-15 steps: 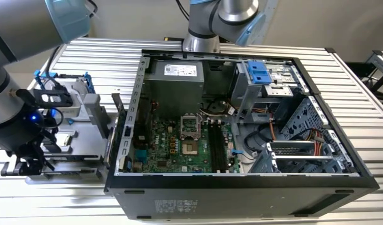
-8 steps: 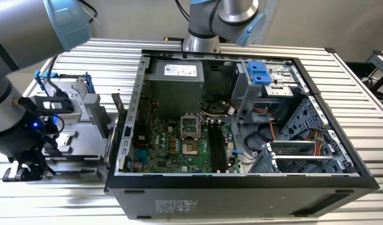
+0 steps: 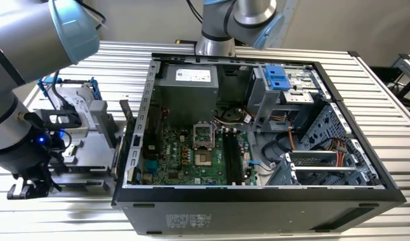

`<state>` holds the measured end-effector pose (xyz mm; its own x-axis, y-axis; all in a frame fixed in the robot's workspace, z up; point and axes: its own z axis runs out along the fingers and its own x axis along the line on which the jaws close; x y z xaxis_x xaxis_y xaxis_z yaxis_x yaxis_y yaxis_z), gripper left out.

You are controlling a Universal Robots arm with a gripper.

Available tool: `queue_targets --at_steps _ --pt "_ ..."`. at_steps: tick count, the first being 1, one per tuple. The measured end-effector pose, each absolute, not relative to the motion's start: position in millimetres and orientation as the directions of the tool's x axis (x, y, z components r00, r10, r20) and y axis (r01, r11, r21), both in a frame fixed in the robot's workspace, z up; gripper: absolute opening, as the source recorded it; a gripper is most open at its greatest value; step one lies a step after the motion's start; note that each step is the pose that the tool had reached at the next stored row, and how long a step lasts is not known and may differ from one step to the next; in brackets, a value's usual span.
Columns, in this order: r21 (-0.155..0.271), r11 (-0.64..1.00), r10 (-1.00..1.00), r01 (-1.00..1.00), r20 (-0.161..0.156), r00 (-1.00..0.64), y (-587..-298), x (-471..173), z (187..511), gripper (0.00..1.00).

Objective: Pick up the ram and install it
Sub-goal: 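Pick up the ram and move it above insertion slot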

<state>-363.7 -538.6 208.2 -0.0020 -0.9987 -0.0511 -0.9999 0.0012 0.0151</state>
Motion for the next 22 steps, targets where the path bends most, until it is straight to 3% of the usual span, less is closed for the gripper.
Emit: queue_targets --at_steps 21,22 --pt "0.015 0.004 -0.999 -1.000 -0.051 -0.005 -538.7 -363.7 193.8 1.00" --pt "0.015 0.004 -0.999 -1.000 -0.051 -0.005 -538.7 -363.7 193.8 0.00"
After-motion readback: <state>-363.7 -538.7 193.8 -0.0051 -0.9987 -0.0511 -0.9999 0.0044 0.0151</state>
